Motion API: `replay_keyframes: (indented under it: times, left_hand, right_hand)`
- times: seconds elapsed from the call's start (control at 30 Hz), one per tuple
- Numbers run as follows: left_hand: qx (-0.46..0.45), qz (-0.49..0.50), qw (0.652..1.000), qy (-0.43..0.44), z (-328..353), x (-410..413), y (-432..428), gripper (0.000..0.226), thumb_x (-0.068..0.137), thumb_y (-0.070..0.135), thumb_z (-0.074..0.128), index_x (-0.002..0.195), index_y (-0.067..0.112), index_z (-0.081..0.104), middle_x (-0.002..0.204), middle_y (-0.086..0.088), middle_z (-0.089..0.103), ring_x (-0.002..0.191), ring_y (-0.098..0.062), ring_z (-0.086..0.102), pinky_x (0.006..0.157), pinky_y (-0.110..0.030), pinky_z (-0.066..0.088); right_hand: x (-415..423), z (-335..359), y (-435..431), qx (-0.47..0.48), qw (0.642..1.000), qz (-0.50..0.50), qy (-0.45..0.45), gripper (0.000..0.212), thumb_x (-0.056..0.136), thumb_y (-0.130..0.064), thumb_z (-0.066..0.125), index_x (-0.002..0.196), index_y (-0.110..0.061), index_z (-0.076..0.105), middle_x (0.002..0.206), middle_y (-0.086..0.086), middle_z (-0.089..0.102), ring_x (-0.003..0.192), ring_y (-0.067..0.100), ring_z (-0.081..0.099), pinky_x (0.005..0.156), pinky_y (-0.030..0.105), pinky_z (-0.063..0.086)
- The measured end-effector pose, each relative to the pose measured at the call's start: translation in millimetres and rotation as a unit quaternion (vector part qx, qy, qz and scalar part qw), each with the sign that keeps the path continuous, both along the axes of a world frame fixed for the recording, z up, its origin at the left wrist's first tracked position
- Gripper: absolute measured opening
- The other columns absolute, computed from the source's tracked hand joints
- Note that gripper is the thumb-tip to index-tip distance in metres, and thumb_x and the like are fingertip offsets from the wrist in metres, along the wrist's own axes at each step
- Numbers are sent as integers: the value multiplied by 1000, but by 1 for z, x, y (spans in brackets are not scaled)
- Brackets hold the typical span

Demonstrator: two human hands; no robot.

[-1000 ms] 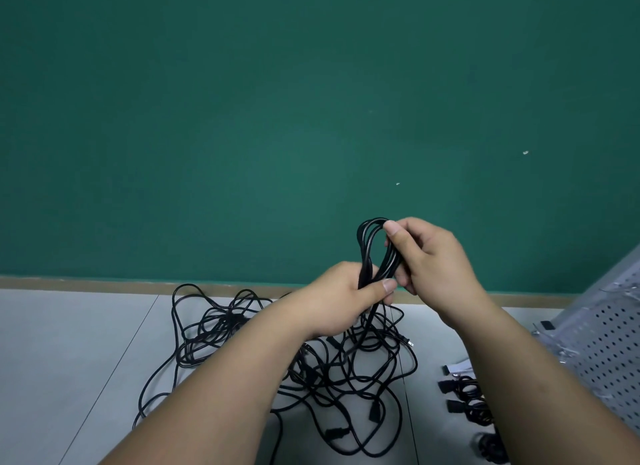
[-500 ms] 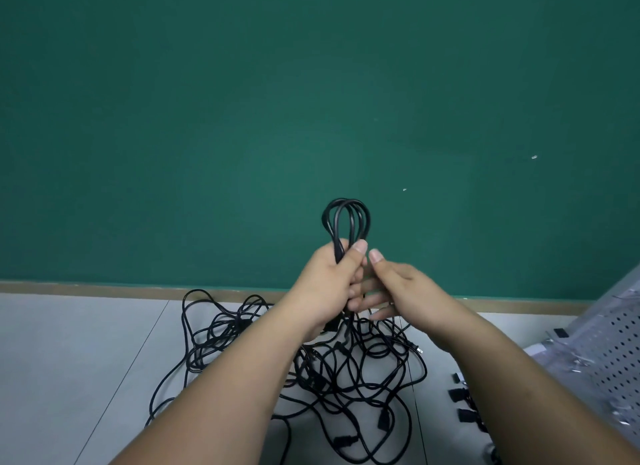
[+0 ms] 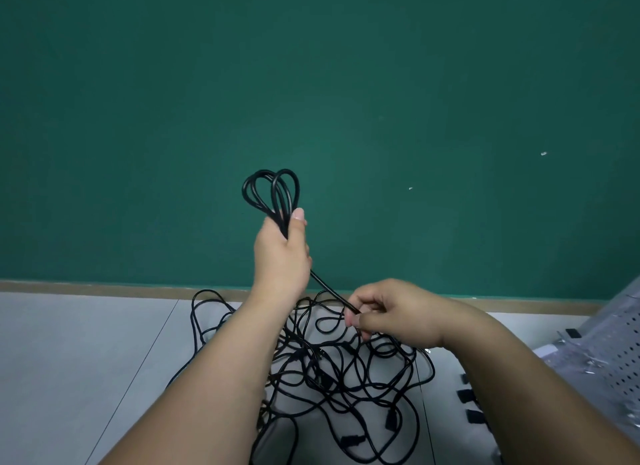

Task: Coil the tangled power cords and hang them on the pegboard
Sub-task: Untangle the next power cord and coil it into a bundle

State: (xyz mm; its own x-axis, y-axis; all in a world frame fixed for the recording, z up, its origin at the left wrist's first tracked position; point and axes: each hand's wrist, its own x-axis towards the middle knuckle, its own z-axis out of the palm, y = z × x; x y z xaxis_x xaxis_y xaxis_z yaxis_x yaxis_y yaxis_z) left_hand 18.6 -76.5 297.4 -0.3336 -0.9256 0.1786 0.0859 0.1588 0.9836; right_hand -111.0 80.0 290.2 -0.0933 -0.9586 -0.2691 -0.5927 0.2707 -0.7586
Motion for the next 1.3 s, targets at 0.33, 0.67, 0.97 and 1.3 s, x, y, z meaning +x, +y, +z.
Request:
replay_keyframes:
  times: [0.33, 0.67, 0.97, 1.3]
  left_hand:
    - [6, -139, 980, -142, -15, 23, -31, 66, 91, 79, 56, 98, 14, 59, 55, 11, 41, 47, -15, 39, 55, -33, 41]
    - [-83, -410, 877, -237, -5, -9, 52, 40, 104, 51, 60, 77, 24, 48, 61, 12, 47, 57, -13, 44, 59, -30, 39]
    - [19, -400, 900, -172, -18, -14, 57, 21, 111, 26, 55, 97, 11, 58, 64, 6, 45, 54, -15, 44, 53, -29, 41]
    - [-92, -380, 891, -230, -13, -15, 55, 7, 105, 25, 65, 99, 29, 64, 62, 10, 49, 50, -15, 49, 48, -21, 42]
  right_hand:
    - [-21, 19, 12, -240, 961, -101, -97, 8, 101, -21, 72, 100, -23, 80, 85, -9, 74, 78, 7, 60, 77, 19, 49]
    - [-22, 29, 14, -364, 867, -338, -18, 26, 73, -28, 97, 88, -31, 77, 81, -8, 74, 71, 12, 62, 67, 23, 51]
    - [-31, 21, 19, -314, 887, -334, 45, 9, 92, -40, 80, 97, -33, 79, 95, -15, 77, 91, 4, 71, 91, 37, 59]
    - [-9, 10, 6, -283, 876, -390, 1, 21, 99, -53, 67, 111, -40, 79, 93, -20, 79, 91, 5, 75, 89, 41, 61]
